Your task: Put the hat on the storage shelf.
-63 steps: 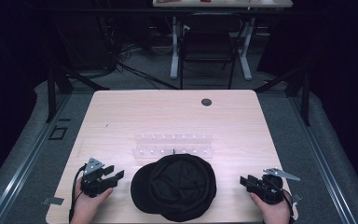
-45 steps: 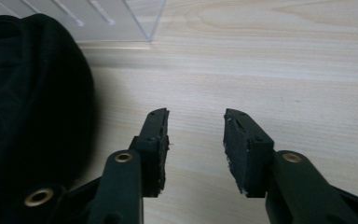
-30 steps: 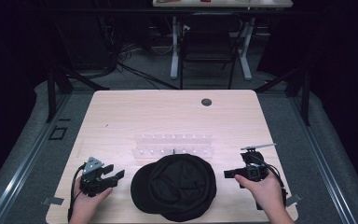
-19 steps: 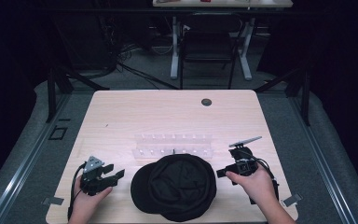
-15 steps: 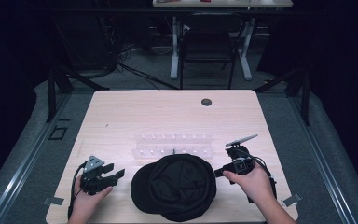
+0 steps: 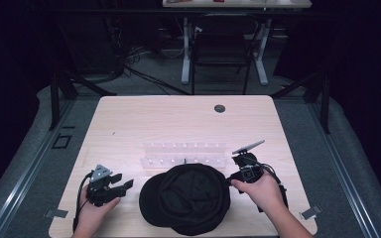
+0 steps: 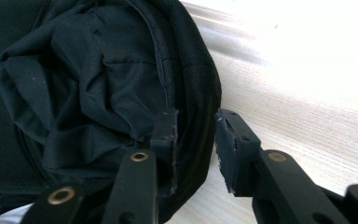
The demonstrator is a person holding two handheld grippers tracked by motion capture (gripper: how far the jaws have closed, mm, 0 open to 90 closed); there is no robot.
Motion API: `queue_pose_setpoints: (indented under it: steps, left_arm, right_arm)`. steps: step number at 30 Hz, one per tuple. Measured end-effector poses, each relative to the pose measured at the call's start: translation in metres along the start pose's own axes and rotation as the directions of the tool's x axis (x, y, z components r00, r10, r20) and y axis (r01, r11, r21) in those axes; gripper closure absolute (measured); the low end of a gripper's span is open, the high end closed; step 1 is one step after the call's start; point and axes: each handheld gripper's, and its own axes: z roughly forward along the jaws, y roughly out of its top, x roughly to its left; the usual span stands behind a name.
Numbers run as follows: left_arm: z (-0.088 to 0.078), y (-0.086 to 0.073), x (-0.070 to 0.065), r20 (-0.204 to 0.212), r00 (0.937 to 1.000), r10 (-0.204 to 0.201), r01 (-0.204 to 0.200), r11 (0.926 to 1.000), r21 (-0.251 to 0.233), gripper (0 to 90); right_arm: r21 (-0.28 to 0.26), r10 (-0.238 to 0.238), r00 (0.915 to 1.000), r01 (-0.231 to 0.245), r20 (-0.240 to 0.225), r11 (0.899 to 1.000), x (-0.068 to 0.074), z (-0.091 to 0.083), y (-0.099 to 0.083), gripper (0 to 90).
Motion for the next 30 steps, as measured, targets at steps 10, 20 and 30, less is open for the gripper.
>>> queue_pose_setpoints:
  steps: [10, 20, 30]
  left_arm:
    - [-0.002, 0.000, 0.001, -0.002, 1.0000, -0.004, 0.004, 1.0000, 0.005, 44.5]
    - [-0.002, 0.000, 0.001, -0.001, 1.0000, -0.004, 0.004, 1.0000, 0.001, 44.5]
    - [-0.002, -0.001, 0.001, -0.002, 1.0000, -0.009, 0.009, 1.0000, 0.001, 44.4]
  right_arm:
    - [0.016, 0.033, 0.9994, -0.034, 0.006, 0.999, -0.004, 0.007, 0.005, 70.2]
    - [0.068, 0.024, 0.9996, -0.024, 0.015, 0.997, -0.002, 0.016, 0.009, 75.7]
    - [0.139, 0.066, 0.9978, -0.067, 0.010, 0.988, -0.004, 0.025, 0.012, 78.5]
